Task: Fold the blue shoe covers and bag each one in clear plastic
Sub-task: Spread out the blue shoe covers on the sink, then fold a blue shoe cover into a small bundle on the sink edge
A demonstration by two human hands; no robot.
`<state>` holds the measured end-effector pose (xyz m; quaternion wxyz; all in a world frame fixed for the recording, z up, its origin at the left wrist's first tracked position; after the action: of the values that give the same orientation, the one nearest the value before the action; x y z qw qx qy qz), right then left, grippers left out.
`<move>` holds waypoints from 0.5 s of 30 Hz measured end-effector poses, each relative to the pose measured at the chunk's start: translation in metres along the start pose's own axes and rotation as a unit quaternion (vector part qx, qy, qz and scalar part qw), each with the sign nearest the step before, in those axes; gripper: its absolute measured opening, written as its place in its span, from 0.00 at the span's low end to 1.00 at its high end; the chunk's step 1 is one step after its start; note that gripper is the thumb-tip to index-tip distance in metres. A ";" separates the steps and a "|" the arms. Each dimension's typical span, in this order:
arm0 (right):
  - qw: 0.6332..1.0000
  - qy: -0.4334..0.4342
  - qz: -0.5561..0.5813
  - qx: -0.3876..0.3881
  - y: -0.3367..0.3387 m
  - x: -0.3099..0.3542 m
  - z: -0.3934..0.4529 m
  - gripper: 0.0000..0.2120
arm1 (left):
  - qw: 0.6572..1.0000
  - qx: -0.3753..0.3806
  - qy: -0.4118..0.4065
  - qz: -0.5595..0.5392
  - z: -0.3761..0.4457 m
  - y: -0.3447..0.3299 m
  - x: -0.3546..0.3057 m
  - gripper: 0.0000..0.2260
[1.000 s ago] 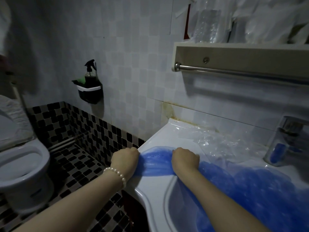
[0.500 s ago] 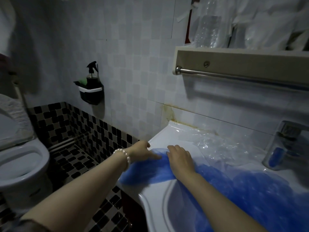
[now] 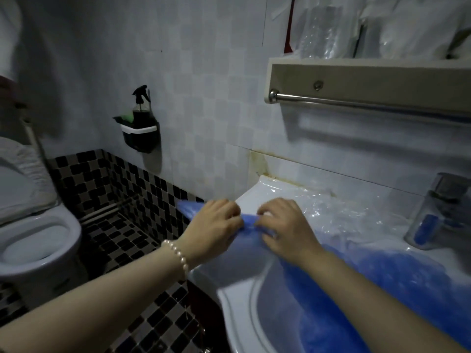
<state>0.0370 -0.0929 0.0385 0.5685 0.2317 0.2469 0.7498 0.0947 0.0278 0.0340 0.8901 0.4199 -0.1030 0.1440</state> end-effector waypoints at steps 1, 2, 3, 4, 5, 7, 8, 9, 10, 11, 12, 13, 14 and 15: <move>0.999 0.029 -0.012 0.014 -0.010 0.002 -0.015 0.03 | 1.000 0.027 0.000 -0.011 -0.013 -0.011 -0.006 0.08; 0.999 0.042 -0.016 0.030 -0.018 0.002 -0.029 0.03 | 0.999 0.047 0.002 -0.026 -0.024 -0.020 -0.011 0.09; 0.998 0.041 -0.013 0.047 -0.027 -0.001 -0.040 0.05 | 0.997 0.064 0.011 -0.050 -0.032 -0.027 -0.013 0.09; 0.998 0.029 -0.004 0.061 -0.033 -0.004 -0.048 0.07 | 0.994 0.071 0.028 -0.080 -0.038 -0.031 -0.014 0.09; 0.997 0.008 0.013 0.078 -0.037 -0.007 -0.051 0.07 | 0.990 0.073 0.052 -0.108 -0.042 -0.032 -0.012 0.09; 0.988 -0.068 0.076 0.119 -0.039 -0.013 -0.051 0.06 | 0.980 0.071 0.104 -0.155 -0.047 -0.032 -0.007 0.08; 0.974 -0.128 0.123 0.142 -0.039 -0.018 -0.048 0.04 | 0.972 0.070 0.137 -0.178 -0.047 -0.031 -0.005 0.09; 0.953 -0.191 0.166 0.165 -0.040 -0.025 -0.047 0.05 | 0.961 0.067 0.180 -0.197 -0.047 -0.030 -0.001 0.11; 0.930 -0.245 0.198 0.189 -0.041 -0.031 -0.045 0.09 | 0.948 0.068 0.227 -0.214 -0.046 -0.031 0.003 0.13; 0.910 -0.283 0.219 0.208 -0.043 -0.035 -0.044 0.13 | 0.931 0.082 0.272 -0.229 -0.046 -0.034 0.009 0.15; 0.894 -0.315 0.230 0.219 -0.044 -0.037 -0.042 0.17 | 0.915 0.106 0.310 -0.236 -0.045 -0.037 0.013 0.18; 0.882 -0.343 0.234 0.224 -0.046 -0.038 -0.039 0.20 | 0.899 0.128 0.341 -0.242 -0.046 -0.040 0.017 0.19; 0.872 -0.368 0.229 0.226 -0.047 -0.038 -0.037 0.21 | 0.886 0.138 0.363 -0.251 -0.046 -0.043 0.020 0.20; 0.865 -0.388 0.220 0.230 -0.050 -0.037 -0.035 0.21 | 0.873 0.143 0.384 -0.263 -0.047 -0.045 0.023 0.20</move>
<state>0.0609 -0.1210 -0.0226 0.3697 0.6760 0.1148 0.6271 0.1347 0.0405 -0.0207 0.7947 0.4662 0.3828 0.0672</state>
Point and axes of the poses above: each hand's wrist, its own z-axis towards the middle knuckle, its own y-axis out of the back of the hand, x = y × z, the point moved 6 cm from there along z, towards the middle knuckle, and after that the axes turned 10 degrees about -y, right-handed, at the moved point
